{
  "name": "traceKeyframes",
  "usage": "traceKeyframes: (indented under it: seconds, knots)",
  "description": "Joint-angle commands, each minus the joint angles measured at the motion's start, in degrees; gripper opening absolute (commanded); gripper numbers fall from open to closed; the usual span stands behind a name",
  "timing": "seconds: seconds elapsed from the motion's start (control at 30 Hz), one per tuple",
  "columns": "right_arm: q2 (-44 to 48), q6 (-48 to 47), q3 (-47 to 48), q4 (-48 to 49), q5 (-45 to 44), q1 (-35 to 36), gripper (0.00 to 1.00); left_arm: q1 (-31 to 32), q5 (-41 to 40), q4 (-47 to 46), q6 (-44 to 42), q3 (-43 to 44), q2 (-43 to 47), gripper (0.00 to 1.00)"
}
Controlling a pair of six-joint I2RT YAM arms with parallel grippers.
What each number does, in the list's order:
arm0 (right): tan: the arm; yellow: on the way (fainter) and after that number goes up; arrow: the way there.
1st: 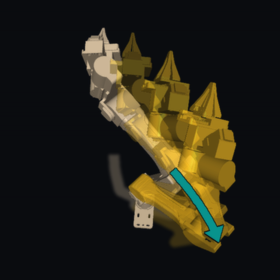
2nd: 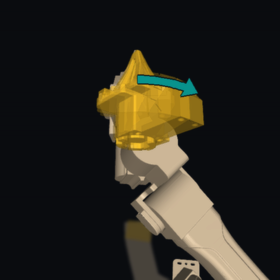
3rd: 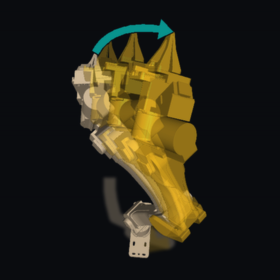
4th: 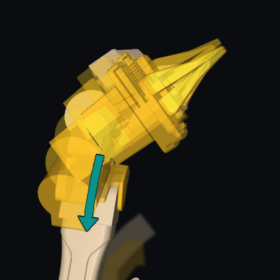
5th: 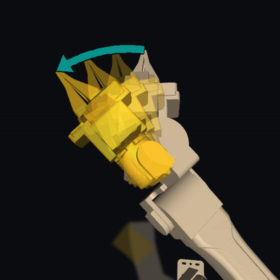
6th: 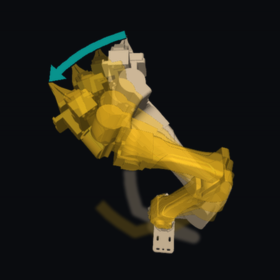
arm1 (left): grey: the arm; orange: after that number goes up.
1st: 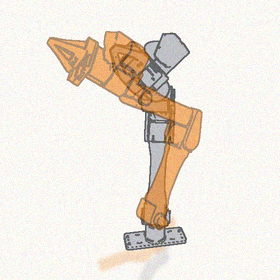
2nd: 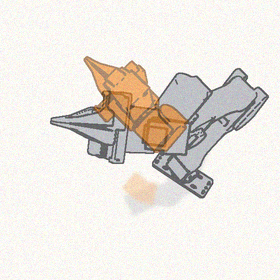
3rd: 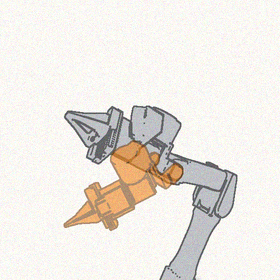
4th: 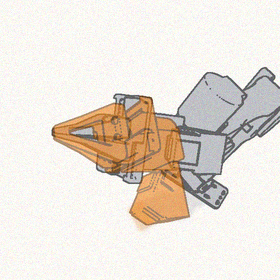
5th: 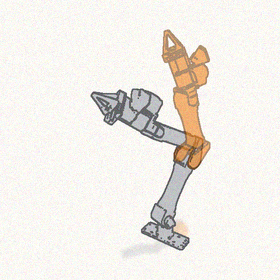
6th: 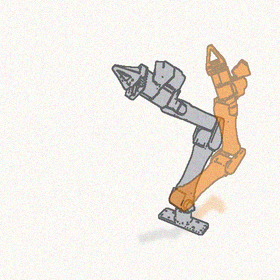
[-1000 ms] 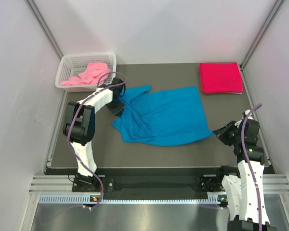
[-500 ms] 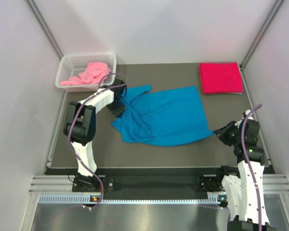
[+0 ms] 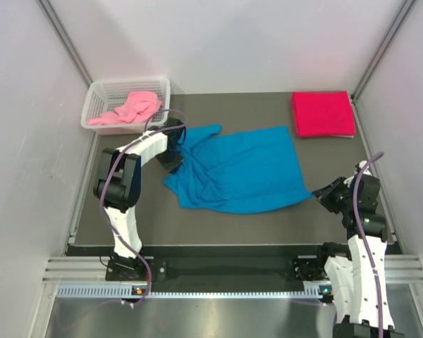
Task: Fold and stack the t-shirts
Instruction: Flatten the tshirt out
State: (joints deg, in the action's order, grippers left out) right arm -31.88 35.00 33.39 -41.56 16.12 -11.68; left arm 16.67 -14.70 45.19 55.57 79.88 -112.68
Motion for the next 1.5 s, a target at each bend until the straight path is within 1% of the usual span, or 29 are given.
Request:
traceKeyframes:
  seconds: [0.0,0.03,0.07,0.13,0.17,0.33,0.47,0.7,0.83,0.9,0.97,1.0,1.1,1.2,1.33,1.4,1.47]
  knots:
    - [0.3,-0.8,1.0,2.2,-0.7,-0.5,0.00,0.2,-1.4,0.7,0.2,-0.6,-1.3,0.17]
    - [0.3,-0.8,1.0,2.2,-0.7,-0.5,0.00,0.2,-1.5,0.7,0.2,-0.6,-1.2,0.15]
    - [0.3,-0.8,1.0,2.2,-0.7,-0.6,0.00,0.2,-1.5,0.7,-0.1,-0.6,-1.2,0.10]
    - [0.4,-0.8,0.9,2.1,-0.7,-0.5,0.00,0.2,-1.6,0.8,-0.6,-0.8,-0.9,0.01]
    - [0.3,-0.9,0.9,2.1,-0.7,-0.6,0.00,0.2,-2.1,0.7,-1.2,-0.9,-0.2,0.00]
    - [0.2,-0.9,0.8,2.1,-0.7,-0.5,0.00,0.2,-4.7,2.4,-3.0,-1.7,3.3,0.00]
    - [0.1,-0.8,0.9,2.0,-0.8,-0.6,0.00,0.2,-7.2,3.9,-5.0,-3.0,8.6,0.00]
    - [0.4,-1.0,0.9,1.5,-1.3,-0.5,0.00,0.1,-7.0,2.4,-6.7,-11.1,13.7,0.00]
    - [0.5,-1.7,1.1,0.8,-1.8,-0.5,0.00,0.1,-7.3,2.5,-7.5,-13.2,15.0,0.00]
    - [0.6,-2.0,1.3,0.3,-2.1,-0.6,0.00,0.0,-6.8,2.0,-7.5,-14.4,17.0,0.03]
    - [0.6,-2.0,1.5,0.3,-2.1,-0.6,0.00,0.0,-5.6,1.7,-7.5,-15.1,18.9,0.14]
    - [0.8,-1.9,1.6,0.2,-2.0,-0.5,0.00,0.0,-5.3,1.1,-7.6,-15.8,19.6,0.16]
    - [0.7,-1.9,1.7,0.1,-1.9,-0.6,0.00,0.0,-5.0,2.3,-7.9,-16.4,20.7,0.18]
    - [0.8,-1.9,1.8,0.1,-1.8,-0.5,0.00,-0.1,-5.1,3.3,-7.1,-17.9,21.7,0.17]
    - [1.0,-2.0,2.2,-0.4,-1.6,-0.6,0.00,-0.2,-3.8,1.1,-6.8,-22.0,24.8,0.17]
    - [1.2,-1.9,2.2,-0.4,-1.5,-0.6,0.00,-0.5,-3.3,0.9,-6.7,-22.7,24.5,0.17]
    - [1.2,-1.9,2.1,-0.4,-1.4,-0.6,0.00,-1.1,-3.0,0.2,-6.6,-22.7,23.7,0.21]
